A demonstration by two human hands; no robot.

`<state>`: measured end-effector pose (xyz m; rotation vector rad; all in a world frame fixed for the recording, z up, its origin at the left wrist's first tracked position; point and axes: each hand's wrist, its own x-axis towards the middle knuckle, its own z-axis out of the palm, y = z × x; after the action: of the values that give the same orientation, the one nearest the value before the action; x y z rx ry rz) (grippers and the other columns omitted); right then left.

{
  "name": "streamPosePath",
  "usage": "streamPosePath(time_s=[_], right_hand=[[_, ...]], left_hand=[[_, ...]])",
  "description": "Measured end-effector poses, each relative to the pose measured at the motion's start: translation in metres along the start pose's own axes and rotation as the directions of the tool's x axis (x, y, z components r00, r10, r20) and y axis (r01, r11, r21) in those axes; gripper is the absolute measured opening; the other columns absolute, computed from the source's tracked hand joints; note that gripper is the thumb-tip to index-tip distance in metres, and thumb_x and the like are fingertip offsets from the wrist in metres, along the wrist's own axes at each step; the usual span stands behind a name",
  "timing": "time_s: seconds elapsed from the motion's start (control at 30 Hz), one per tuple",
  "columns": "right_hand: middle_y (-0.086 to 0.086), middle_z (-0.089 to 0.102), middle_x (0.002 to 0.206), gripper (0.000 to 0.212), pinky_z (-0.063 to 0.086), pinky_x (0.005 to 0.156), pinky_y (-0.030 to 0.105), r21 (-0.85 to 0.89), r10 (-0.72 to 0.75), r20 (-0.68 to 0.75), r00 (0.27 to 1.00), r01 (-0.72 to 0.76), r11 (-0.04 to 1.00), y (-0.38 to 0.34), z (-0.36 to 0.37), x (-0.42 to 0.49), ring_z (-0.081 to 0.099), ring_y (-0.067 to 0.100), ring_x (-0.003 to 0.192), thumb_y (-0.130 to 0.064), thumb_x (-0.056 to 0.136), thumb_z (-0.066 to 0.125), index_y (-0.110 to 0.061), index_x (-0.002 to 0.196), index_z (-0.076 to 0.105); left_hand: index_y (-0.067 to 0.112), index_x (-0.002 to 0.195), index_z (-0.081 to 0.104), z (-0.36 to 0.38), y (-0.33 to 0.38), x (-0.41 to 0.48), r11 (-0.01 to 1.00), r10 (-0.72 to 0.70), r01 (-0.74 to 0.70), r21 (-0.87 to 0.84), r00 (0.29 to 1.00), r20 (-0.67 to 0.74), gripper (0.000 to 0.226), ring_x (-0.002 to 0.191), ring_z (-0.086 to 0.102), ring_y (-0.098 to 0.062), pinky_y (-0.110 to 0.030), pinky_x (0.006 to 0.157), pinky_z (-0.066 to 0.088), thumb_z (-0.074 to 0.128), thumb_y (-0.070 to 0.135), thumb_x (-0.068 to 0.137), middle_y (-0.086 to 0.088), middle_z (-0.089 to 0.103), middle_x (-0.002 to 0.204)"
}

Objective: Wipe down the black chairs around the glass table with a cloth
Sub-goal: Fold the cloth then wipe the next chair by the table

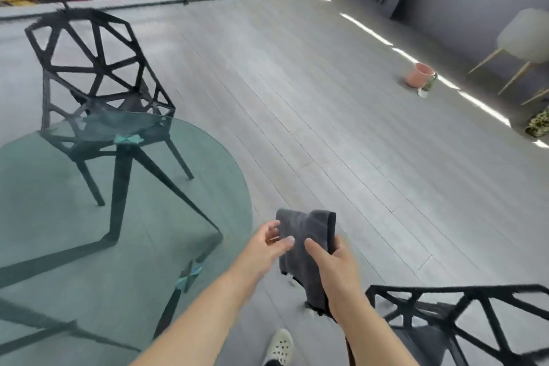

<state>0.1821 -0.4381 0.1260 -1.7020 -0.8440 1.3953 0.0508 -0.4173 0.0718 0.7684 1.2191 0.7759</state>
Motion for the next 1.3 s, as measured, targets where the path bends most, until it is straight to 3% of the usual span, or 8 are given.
streamPosePath(time_s=[0.13, 0.3, 0.53, 0.67, 0.8, 1.03, 1.17, 1.3], right_hand=[[0.012, 0.070, 0.084, 0.019, 0.050, 0.058, 0.018, -0.064, -0.048, 0.151, 0.987, 0.058, 0.996, -0.010, -0.031, 0.039, 0.065, 0.009, 0.068, -0.013, 0.080, 0.064, -0.014, 0.098, 0.062], [-0.003, 0.068, 0.087, 0.032, 0.055, 0.077, 0.037, -0.201, -0.123, 0.237, 0.964, 0.172, 0.964, -0.018, -0.041, 0.093, 0.066, 0.015, 0.085, -0.018, 0.070, 0.059, -0.031, 0.099, 0.061], [-0.017, 0.057, 0.089, 0.019, 0.043, 0.088, 0.039, -0.525, -0.276, 0.365, 0.889, 0.441, 0.728, -0.056, -0.042, 0.173, 0.046, 0.010, 0.103, -0.017, 0.066, 0.053, -0.026, 0.080, 0.063], [-0.024, 0.057, 0.089, 0.036, 0.043, 0.090, 0.037, -0.526, -0.416, 0.439, 0.797, 0.603, 0.599, -0.088, -0.023, 0.220, 0.049, 0.009, 0.101, -0.008, 0.065, 0.056, -0.038, 0.085, 0.059], [-0.018, 0.048, 0.110, 0.038, 0.043, 0.083, 0.015, -0.448, -0.447, 0.414, 0.793, 0.605, 0.658, -0.112, 0.005, 0.259, 0.053, -0.001, 0.102, 0.003, 0.071, 0.062, -0.031, 0.088, 0.062], [-0.024, 0.040, 0.127, 0.084, 0.045, 0.089, 0.019, -0.302, -0.171, 0.435, 0.884, 0.323, 0.897, -0.153, 0.044, 0.323, 0.041, -0.011, 0.118, 0.000, 0.069, 0.079, -0.036, 0.132, 0.036], [-0.017, 0.050, 0.131, 0.100, 0.047, 0.093, 0.023, -0.288, 0.031, 0.635, 0.772, 0.200, 0.937, -0.183, 0.069, 0.381, 0.047, -0.001, 0.123, -0.009, 0.062, 0.082, -0.040, 0.139, 0.025], [0.005, 0.066, 0.119, 0.070, 0.047, 0.099, 0.046, -0.284, 0.084, 0.735, 0.673, 0.194, 0.939, -0.217, 0.101, 0.456, 0.061, 0.021, 0.113, -0.023, 0.061, 0.084, -0.020, 0.125, 0.056]], left_hand=[[0.024, 0.131, 0.041, 0.044, 0.012, 0.038, 0.981, -0.002, 0.020, -0.192, 0.996, 0.092, 0.054, 0.113, 0.058, -0.009, -0.027, 0.091, 0.049, 0.069, 0.024, 0.085, 0.010, 0.061, 0.121], [0.022, 0.138, 0.038, 0.050, 0.023, 0.084, 0.962, 0.046, -0.023, -0.272, 0.996, 0.079, 0.079, 0.120, 0.056, -0.017, -0.036, 0.100, 0.046, 0.075, 0.024, 0.069, -0.003, 0.058, 0.131], [0.024, 0.127, 0.049, 0.045, 0.053, 0.136, 0.960, 0.110, -0.097, -0.263, 0.993, 0.033, 0.076, 0.115, 0.057, -0.007, -0.019, 0.090, 0.046, 0.079, 0.023, 0.057, 0.001, 0.065, 0.119], [0.013, 0.128, 0.051, 0.031, 0.082, 0.176, 0.958, 0.162, -0.151, -0.243, 0.987, 0.024, 0.070, 0.117, 0.057, -0.018, -0.029, 0.100, 0.043, 0.078, 0.013, 0.063, -0.009, 0.064, 0.120], [0.013, 0.118, 0.059, 0.008, 0.111, 0.207, 0.943, 0.143, -0.170, -0.286, 0.983, -0.116, 0.061, 0.108, 0.062, -0.021, -0.030, 0.092, 0.047, 0.076, 0.006, 0.059, -0.009, 0.069, 0.109], [0.016, 0.108, 0.064, -0.031, 0.161, 0.245, 0.943, 0.158, -0.227, -0.244, 0.949, -0.272, 0.052, 0.096, 0.064, -0.012, -0.019, 0.079, 0.049, 0.079, -0.005, 0.063, -0.004, 0.071, 0.101], [0.016, 0.103, 0.065, -0.057, 0.197, 0.280, 0.939, 0.193, -0.268, -0.214, 0.929, -0.317, 0.049, 0.090, 0.066, -0.013, -0.023, 0.078, 0.051, 0.076, 0.002, 0.058, -0.002, 0.071, 0.092], [0.019, 0.104, 0.066, -0.076, 0.238, 0.341, 0.928, 0.218, -0.318, -0.194, 0.887, -0.407, 0.047, 0.089, 0.066, -0.011, -0.020, 0.074, 0.051, 0.075, -0.002, 0.064, 0.000, 0.071, 0.092]])
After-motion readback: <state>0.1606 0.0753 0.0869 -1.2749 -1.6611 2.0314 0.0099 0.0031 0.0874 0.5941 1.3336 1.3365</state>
